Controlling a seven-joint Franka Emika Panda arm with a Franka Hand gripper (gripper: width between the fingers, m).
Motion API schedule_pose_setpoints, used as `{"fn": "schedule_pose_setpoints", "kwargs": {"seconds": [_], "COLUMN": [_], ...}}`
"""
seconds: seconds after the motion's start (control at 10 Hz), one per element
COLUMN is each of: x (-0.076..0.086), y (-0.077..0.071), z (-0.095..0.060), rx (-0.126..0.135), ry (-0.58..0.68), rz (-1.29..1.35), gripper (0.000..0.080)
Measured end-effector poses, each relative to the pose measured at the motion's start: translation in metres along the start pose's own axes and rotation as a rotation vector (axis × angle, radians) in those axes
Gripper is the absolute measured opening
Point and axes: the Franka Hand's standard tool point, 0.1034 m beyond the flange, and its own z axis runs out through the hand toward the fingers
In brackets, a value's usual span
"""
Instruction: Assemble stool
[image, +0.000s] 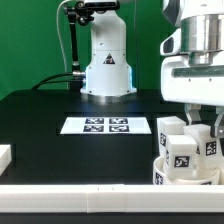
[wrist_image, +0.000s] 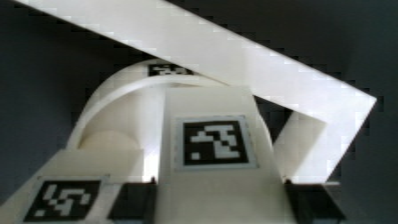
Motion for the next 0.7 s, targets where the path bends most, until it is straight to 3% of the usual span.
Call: {"fn": "schedule_pose_setpoints", "kwargs": {"seconds": [0.5,0.7], "x": [-0.001,0.0031], "y": [-0.0003,0.0007], "z": [-0.0004,-0.0004], "rx": [0.006,0.023], "ry": [-0.018,-0.045], "rz": [0.311,0.551], "gripper": [0.0341,0.0341]}}
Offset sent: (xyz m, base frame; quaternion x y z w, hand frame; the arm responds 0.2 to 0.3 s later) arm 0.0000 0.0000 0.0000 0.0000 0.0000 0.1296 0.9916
